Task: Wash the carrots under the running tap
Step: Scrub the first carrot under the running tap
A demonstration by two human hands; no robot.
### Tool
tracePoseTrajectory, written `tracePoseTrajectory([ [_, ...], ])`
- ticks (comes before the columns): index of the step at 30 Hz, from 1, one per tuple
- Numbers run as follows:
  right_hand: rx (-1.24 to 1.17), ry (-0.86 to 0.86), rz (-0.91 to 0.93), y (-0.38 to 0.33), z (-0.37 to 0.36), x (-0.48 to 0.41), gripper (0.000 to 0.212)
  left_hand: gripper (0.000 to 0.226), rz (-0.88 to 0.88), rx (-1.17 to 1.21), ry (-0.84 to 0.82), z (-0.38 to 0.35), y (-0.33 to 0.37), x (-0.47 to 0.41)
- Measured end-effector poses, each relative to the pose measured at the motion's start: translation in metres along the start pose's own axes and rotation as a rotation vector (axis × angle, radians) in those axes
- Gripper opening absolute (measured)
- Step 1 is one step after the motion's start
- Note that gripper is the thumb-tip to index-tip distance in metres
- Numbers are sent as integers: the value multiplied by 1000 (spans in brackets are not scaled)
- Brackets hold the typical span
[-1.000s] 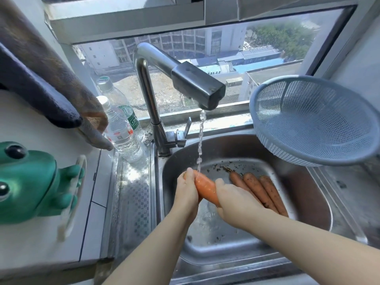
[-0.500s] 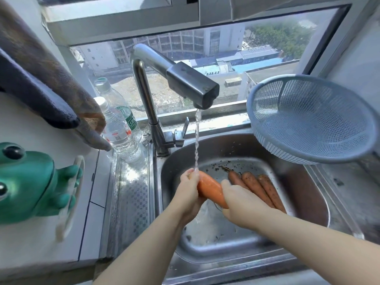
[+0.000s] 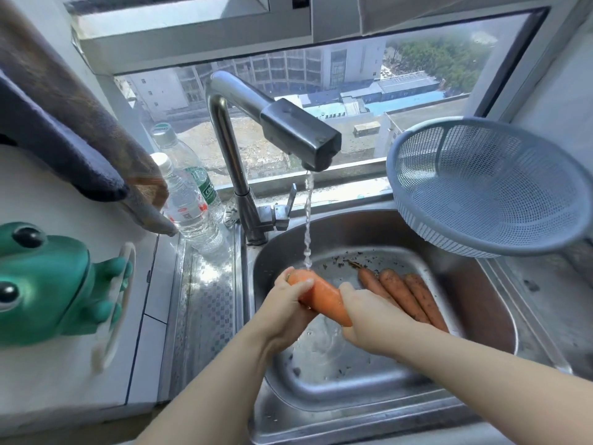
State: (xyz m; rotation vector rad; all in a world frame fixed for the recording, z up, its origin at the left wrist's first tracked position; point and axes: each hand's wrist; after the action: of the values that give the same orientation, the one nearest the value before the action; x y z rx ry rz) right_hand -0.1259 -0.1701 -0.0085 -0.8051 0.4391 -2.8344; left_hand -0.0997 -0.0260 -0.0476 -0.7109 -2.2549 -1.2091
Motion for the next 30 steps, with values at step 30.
tracePoseTrajectory([
  [30, -342, -97, -5, 15, 21, 3, 14, 27, 27, 165, -37, -16, 9, 0],
])
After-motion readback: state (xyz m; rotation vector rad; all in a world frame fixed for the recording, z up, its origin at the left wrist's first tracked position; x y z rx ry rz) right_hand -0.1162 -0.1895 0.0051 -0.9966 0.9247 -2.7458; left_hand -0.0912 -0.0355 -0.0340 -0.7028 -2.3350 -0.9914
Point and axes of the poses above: each hand's wrist, its own x-axis away from the middle knuckle, its own z-axis out of the back of the hand, y = z × x, and after that the axes turned 1 degree about z, right-handed
